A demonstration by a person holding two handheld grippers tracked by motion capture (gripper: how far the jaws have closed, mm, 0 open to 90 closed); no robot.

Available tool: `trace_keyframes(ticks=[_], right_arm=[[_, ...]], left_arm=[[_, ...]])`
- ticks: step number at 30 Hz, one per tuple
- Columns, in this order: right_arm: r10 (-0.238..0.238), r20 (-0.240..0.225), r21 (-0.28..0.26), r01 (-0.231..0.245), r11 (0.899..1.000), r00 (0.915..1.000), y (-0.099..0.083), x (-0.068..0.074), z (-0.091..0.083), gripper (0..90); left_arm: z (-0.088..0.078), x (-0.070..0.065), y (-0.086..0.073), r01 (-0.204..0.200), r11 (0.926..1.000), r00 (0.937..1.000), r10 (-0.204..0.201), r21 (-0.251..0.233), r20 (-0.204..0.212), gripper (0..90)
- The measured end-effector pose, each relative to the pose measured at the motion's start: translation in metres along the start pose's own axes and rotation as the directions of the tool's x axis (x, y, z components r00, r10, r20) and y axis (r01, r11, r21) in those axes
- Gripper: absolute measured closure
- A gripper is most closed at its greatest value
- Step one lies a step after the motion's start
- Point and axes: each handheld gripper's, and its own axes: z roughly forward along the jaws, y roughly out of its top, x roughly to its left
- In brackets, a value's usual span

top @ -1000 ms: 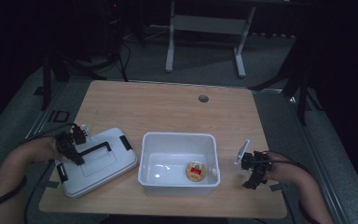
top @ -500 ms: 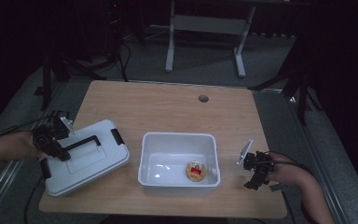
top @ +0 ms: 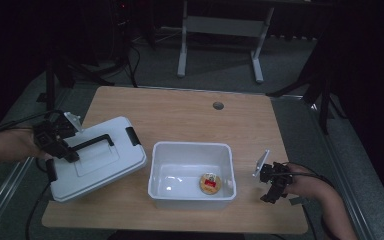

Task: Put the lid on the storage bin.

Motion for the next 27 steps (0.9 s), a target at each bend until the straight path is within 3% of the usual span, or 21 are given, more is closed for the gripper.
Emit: trace_keyframes(ticks=[6, 13, 17, 19, 26, 27], right_arm=[[-0.007, 0.001, 0.001, 0.007, 1.000, 1.0000, 0.002, 0.001, 0.002, 15.4], [-0.013, 0.002, 0.004, 0.013, 1.000, 0.9999, 0.004, 0.001, 0.004, 15.4], [-0.016, 0.006, 0.003, 0.016, 1.000, 0.9999, 0.006, 0.002, 0.004, 15.4], [-0.020, 0.005, -0.003, 0.020, 1.000, 0.9998, 0.007, 0.002, 0.005, 15.3], [-0.023, 0.000, 0.002, 0.023, 1.000, 0.9997, 0.009, 0.003, 0.007, 15.4], [-0.023, -0.001, 0.002, 0.023, 1.000, 0.9997, 0.009, 0.003, 0.007, 15.4]], left_arm=[[0.004, -0.010, 0.026, -0.049, 0.9985, 0.9988, 0.049, 0.025, -0.004, 83.5], [0.005, -0.017, 0.049, -0.099, 0.9950, 0.9950, 0.099, 0.011, 0.013, 83.5], [0.008, -0.022, 0.062, -0.127, 0.9919, 0.9916, 0.127, -0.001, 0.024, 83.5], [0.012, -0.026, 0.070, -0.148, 0.9889, 0.9889, 0.148, 0.001, 0.007, 83.5], [0.017, -0.032, 0.089, -0.179, 0.9838, 0.9837, 0.179, 0.011, 0.022, 83.5], [0.016, -0.035, 0.095, -0.195, 0.9808, 0.9805, 0.195, 0.004, 0.027, 83.5]])
